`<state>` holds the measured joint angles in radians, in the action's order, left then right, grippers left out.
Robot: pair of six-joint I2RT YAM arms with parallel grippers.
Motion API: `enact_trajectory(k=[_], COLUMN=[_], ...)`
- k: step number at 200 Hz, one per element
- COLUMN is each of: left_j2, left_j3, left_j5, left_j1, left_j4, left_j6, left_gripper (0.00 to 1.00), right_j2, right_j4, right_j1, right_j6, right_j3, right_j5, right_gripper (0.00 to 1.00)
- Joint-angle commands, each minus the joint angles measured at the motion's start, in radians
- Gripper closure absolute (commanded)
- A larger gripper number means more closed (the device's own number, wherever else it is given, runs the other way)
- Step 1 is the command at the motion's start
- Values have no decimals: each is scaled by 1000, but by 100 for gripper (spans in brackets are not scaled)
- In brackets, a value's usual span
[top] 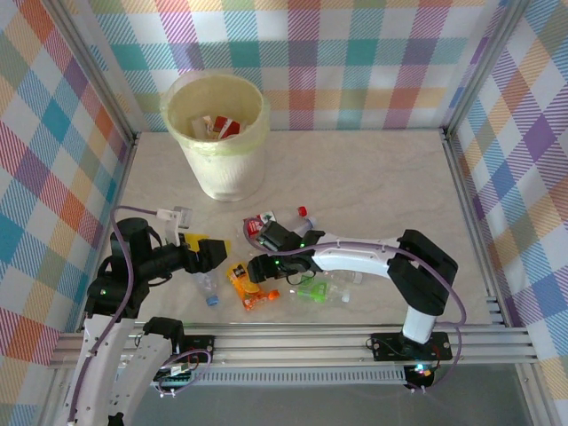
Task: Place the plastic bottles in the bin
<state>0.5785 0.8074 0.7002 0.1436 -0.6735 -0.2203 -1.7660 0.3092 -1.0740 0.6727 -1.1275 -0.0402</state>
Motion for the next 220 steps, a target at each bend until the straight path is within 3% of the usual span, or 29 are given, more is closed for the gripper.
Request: enact_trajectory(k=[1,98,143,177,220], left_j2=[-3,46,53,63,59], left_j3=[-11,-8,-7,5,16], left_j5=[-6,-5,-8,-39,-93], left_j1=[8,7,7,7,9], left_j4=[25,31,31,10,9], left_j6=[-7,-1,-7,-54,-164], left_gripper=[0,0,0,0,0], right_j2=[-25,-95,-109,-32,99], right_j4=[-29,54,47,31,48], right_j1=[-5,-5,-5,-5,-1], right_j6=[-15,-45,-52,-78,-118], right_j3=[12,-30,-42,-14,3], right_j5=[-46,12,22,48,40], right_gripper=[25,24,31,39,41])
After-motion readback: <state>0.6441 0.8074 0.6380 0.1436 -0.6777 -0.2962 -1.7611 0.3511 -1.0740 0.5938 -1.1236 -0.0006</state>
